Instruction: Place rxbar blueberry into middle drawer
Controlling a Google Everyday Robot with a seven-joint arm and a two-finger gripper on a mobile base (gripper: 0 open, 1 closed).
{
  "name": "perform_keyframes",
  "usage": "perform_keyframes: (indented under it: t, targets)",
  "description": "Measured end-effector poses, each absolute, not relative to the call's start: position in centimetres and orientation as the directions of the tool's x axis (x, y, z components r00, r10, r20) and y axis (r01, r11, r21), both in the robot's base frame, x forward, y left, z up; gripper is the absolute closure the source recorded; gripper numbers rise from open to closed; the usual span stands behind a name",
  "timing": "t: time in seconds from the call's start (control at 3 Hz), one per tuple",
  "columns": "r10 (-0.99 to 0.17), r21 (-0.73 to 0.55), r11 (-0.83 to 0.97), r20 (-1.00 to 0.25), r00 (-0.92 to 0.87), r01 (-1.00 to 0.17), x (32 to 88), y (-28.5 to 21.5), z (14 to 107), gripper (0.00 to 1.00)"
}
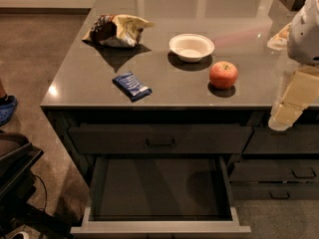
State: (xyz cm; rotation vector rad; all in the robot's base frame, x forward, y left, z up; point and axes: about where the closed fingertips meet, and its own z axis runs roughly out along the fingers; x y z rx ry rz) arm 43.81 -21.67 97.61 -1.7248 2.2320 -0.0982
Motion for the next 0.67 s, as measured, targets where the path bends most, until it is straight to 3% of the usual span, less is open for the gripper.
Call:
perform_keyframes:
  t: [0.67]
  targets:
    - [-0.949,-0.212,0.291,-0.191,-0.252,-0.933,44.8,-22.1,95.9,0.00]
